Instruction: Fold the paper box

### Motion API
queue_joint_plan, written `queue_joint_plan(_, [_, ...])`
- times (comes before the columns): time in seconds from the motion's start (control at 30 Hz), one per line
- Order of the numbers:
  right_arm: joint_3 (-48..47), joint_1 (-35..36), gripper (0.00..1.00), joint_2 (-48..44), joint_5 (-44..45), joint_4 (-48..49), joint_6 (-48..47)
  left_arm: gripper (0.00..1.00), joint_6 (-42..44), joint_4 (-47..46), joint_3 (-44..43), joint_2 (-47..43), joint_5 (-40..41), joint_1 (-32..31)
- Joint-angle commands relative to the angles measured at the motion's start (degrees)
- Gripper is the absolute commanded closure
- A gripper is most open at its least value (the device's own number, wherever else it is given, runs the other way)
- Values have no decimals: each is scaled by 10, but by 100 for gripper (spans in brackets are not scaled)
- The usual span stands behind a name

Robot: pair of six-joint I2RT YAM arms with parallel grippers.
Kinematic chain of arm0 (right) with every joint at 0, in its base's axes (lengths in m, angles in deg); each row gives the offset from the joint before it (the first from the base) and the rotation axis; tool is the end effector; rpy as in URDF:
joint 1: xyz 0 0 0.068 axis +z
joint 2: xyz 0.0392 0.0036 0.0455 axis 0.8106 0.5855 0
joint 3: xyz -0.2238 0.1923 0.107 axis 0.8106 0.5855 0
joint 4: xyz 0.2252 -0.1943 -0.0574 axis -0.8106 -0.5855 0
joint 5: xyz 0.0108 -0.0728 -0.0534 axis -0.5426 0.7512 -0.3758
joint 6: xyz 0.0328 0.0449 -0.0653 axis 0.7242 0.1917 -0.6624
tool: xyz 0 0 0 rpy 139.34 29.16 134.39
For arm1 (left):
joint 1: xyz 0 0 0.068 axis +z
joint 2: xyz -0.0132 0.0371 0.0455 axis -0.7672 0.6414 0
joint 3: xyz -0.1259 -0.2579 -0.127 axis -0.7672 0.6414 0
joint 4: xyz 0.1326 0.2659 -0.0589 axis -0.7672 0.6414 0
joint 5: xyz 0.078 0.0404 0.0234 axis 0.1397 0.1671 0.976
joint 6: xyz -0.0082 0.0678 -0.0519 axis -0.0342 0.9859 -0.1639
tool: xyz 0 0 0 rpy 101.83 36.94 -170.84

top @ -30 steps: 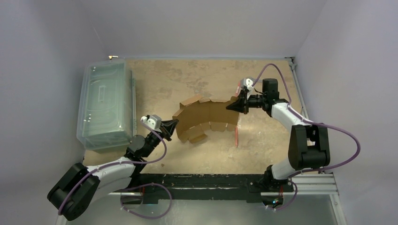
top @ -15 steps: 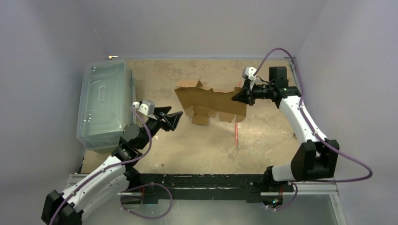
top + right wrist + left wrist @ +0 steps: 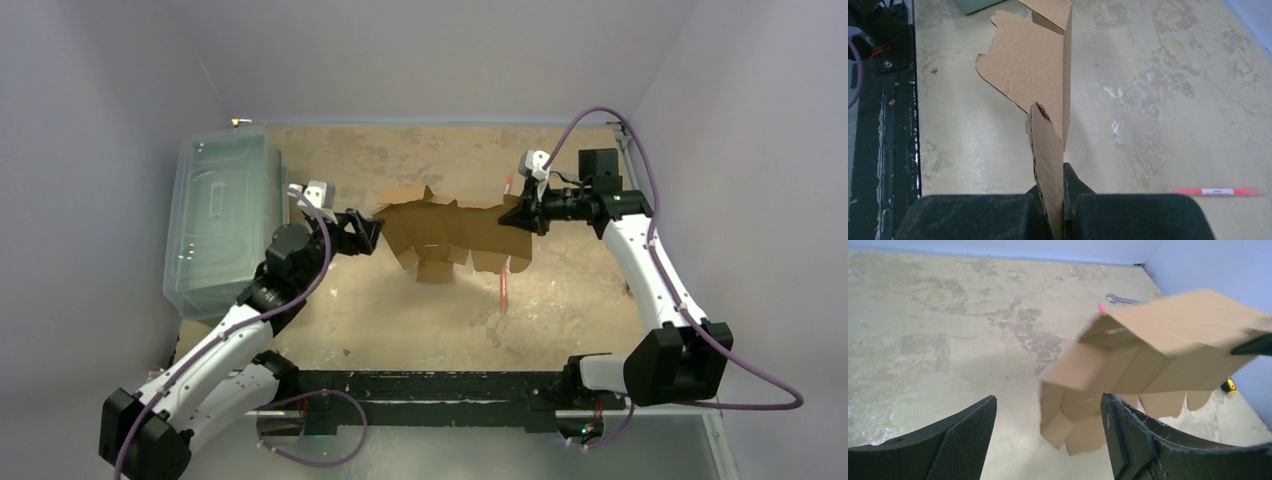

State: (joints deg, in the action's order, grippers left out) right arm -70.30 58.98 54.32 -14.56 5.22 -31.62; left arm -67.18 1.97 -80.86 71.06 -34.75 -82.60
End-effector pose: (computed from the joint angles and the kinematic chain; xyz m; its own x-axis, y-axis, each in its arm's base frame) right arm 0.3046 0.0907 0.3511 -0.1172 -0.3570 -0.9267 -0.9526 0.3041 0.0034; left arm 0.2179 -0.1288 0.3146 -0.2365 -0.3111 -0.9205 0.3770 0.8438 -0.3820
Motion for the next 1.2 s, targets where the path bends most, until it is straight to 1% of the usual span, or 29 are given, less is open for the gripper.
queue_joint_plan(0.0, [-10, 0, 100, -29, 3, -10, 0, 24, -70, -81, -10, 36, -185, 123])
queue_joint_plan(0.03, [-5, -1, 100, -31, 5, 0, 7, 21, -106, -121, 6, 43, -249, 157])
queue_joint_plan(0.1, [-2, -2, 100, -32, 9, 4, 10, 21, -176, -220, 44, 53, -349, 212])
queue_joint_plan(0.17, [-4, -3, 100, -26, 9, 0, 10, 21, -227, -299, 75, 55, -406, 243])
queue_joint_plan(0.23, [-5, -2, 100, -21, 9, -4, 6, 21, -242, -325, 83, 52, -429, 252])
queue_joint_plan(0.3, [-6, -2, 100, -16, 8, -9, 2, 21, -242, -328, 81, 46, -439, 254])
queue_joint_plan(0.4, [-11, -3, 100, -11, 2, -21, -9, 22, -233, -306, 63, 52, -423, 256])
queue_joint_plan(0.43, [-11, -3, 100, -11, 0, -23, -11, 24, -230, -301, 57, 63, -415, 258])
queue_joint_plan(0.5, [-12, -3, 100, -12, -2, -28, -16, 33, -227, -306, 46, 98, -411, 259])
queue_joint_plan(0.6, [-12, -3, 100, -13, -6, -30, -19, 41, -232, -338, 31, 157, -419, 262])
queue_joint_plan(0.7, [-12, -3, 100, -13, -7, -32, -21, 42, -232, -357, 20, 202, -425, 263])
queue_joint_plan(0.87, [-14, -3, 100, -7, -9, -39, -29, 43, -237, -383, 7, 249, -431, 262])
queue_joint_plan(1.17, [-20, -2, 100, 7, -13, -56, -43, 44, -271, -449, 6, 302, -457, 262])
